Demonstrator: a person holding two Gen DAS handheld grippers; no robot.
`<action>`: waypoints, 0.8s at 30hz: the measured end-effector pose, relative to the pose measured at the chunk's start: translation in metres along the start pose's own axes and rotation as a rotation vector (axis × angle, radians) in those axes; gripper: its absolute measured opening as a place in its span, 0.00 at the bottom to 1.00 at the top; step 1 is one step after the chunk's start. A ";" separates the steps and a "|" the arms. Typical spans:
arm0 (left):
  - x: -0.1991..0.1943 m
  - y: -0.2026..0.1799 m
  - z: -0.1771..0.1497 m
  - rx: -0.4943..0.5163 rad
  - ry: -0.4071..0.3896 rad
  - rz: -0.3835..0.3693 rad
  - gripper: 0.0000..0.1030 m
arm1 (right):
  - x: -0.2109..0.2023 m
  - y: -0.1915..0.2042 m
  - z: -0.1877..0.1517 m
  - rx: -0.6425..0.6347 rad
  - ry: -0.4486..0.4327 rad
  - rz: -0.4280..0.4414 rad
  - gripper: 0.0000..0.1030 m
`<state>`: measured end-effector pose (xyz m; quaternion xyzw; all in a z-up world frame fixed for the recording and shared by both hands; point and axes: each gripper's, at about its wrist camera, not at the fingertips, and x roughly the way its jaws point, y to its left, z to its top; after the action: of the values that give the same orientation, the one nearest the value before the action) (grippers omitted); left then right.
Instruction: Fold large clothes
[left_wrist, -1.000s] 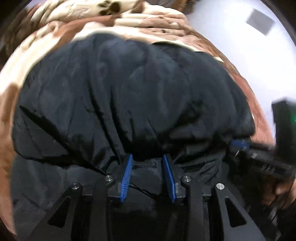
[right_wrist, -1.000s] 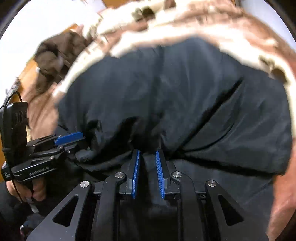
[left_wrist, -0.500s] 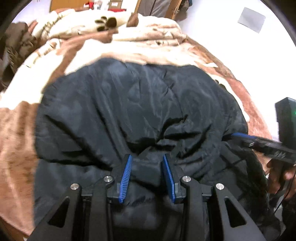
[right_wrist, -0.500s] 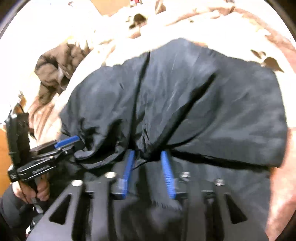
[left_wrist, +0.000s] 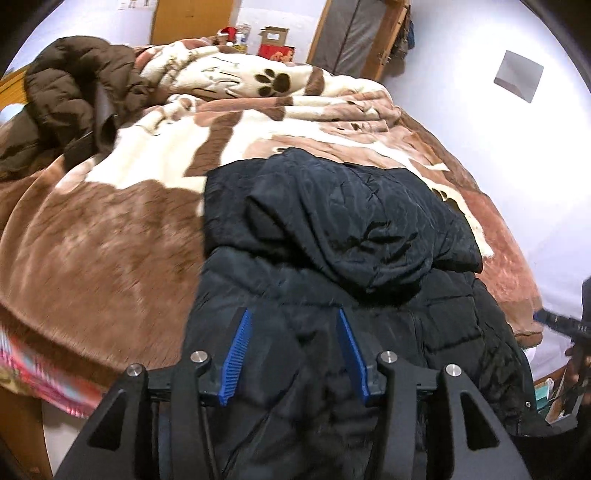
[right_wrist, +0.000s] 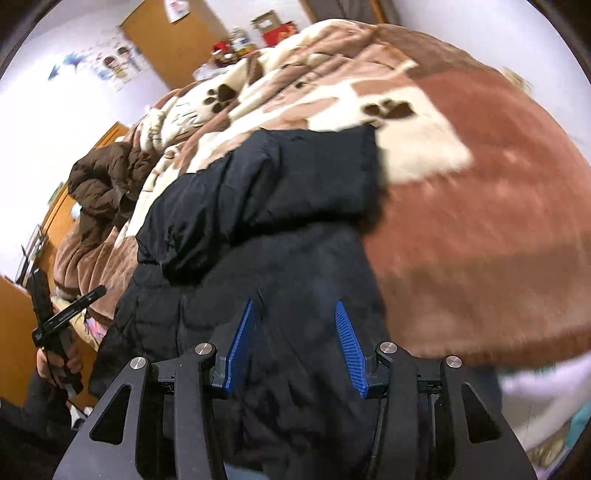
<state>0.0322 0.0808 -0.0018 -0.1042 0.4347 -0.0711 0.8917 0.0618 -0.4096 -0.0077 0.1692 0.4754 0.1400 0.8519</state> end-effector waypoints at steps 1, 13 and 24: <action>-0.004 0.002 -0.003 -0.009 -0.001 0.001 0.52 | -0.002 -0.003 -0.006 0.017 0.006 -0.001 0.45; -0.002 0.045 -0.042 -0.174 0.076 0.036 0.58 | 0.023 -0.027 -0.041 0.070 0.119 -0.030 0.50; 0.025 0.050 -0.057 -0.176 0.202 0.118 0.62 | 0.037 -0.040 -0.040 0.094 0.153 -0.091 0.50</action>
<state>0.0043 0.1168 -0.0682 -0.1486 0.5323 0.0096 0.8333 0.0496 -0.4248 -0.0725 0.1763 0.5522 0.0912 0.8097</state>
